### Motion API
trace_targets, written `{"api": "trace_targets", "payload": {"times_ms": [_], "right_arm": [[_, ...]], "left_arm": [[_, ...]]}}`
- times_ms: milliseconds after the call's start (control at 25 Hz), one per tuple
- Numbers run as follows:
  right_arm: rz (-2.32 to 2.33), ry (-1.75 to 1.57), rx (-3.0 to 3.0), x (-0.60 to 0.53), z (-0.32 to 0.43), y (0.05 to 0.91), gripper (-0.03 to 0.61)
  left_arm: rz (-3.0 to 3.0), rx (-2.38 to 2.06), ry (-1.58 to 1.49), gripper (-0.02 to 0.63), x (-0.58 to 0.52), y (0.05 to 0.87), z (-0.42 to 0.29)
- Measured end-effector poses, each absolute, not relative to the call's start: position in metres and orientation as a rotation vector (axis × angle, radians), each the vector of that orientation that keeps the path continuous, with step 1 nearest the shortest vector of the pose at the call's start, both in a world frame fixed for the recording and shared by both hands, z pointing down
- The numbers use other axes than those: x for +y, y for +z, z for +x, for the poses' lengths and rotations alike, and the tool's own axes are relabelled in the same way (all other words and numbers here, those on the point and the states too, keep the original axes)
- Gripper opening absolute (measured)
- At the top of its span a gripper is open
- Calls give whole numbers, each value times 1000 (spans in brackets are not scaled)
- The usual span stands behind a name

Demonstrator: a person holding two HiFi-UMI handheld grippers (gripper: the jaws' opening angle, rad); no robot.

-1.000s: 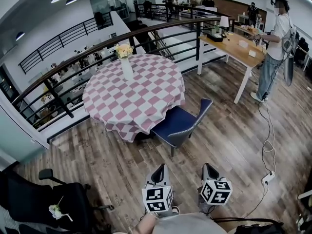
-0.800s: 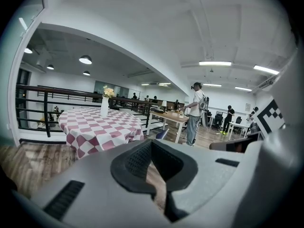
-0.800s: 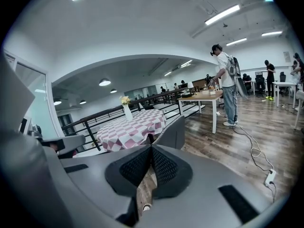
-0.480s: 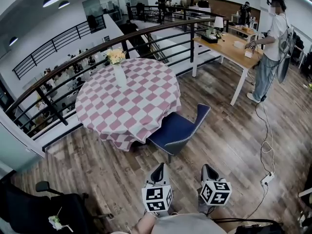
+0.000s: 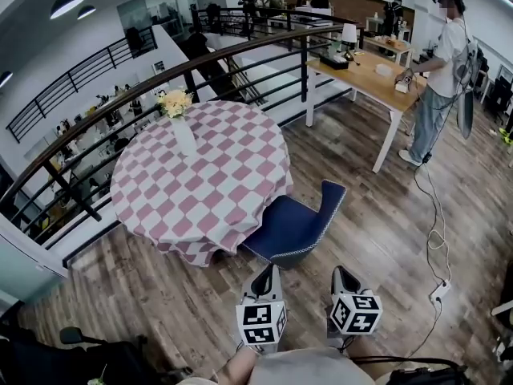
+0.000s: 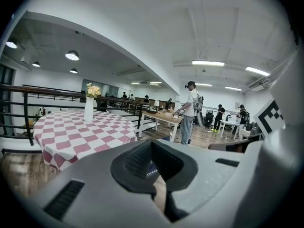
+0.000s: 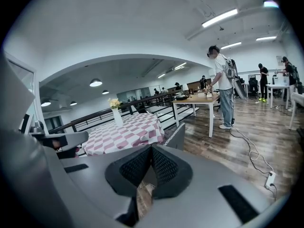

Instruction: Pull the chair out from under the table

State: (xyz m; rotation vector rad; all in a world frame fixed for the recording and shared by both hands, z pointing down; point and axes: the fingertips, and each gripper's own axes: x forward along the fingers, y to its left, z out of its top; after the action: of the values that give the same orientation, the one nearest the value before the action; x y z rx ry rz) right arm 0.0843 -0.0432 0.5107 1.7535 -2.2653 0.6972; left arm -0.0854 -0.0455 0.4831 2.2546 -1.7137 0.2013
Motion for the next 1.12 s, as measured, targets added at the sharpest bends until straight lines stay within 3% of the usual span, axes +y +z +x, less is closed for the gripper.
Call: {"api": "trace_targets", "payload": {"times_ms": [640,1120], "right_arm": [[1883,727,-2184,-145,44,505,17],[1919,750,-2111,-174,59,522,17]], "left_arm": [[2332,-1589,207,3,-168,480,-125],[2311,-1545,252,3,-211,505,-113]]}}
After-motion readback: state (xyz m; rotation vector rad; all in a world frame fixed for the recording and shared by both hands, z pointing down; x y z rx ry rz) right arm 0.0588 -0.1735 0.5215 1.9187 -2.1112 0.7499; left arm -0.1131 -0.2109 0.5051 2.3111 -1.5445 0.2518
